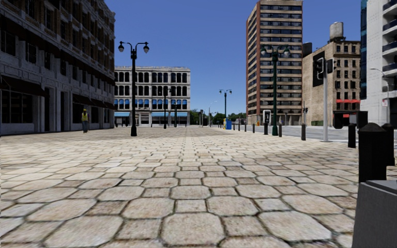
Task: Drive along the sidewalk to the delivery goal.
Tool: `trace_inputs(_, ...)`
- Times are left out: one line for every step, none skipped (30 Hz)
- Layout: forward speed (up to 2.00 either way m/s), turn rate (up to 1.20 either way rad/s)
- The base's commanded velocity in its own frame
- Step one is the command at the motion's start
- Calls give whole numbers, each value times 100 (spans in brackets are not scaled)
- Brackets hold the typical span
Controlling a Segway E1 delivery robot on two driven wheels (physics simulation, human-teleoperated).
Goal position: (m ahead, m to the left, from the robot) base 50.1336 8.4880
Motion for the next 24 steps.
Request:
trace_inputs(140, 0)
trace_inputs(140, 0)
trace_inputs(140, 0)
trace_inputs(140, 0)
trace_inputs(140, 0)
trace_inputs(140, 0)
trace_inputs(140, 0)
trace_inputs(140, 0)
trace_inputs(140, 0)
trace_inputs(140, 0)
trace_inputs(140, 0)
trace_inputs(140, 0)
trace_inputs(140, 0)
trace_inputs(140, 0)
trace_inputs(140, 0)
trace_inputs(140, 0)
trace_inputs(140, 0)
trace_inputs(140, 0)
trace_inputs(140, 0)
trace_inputs(140, 0)
trace_inputs(140, 0)
trace_inputs(140, 0)
trace_inputs(140, 0)
trace_inputs(140, 0)
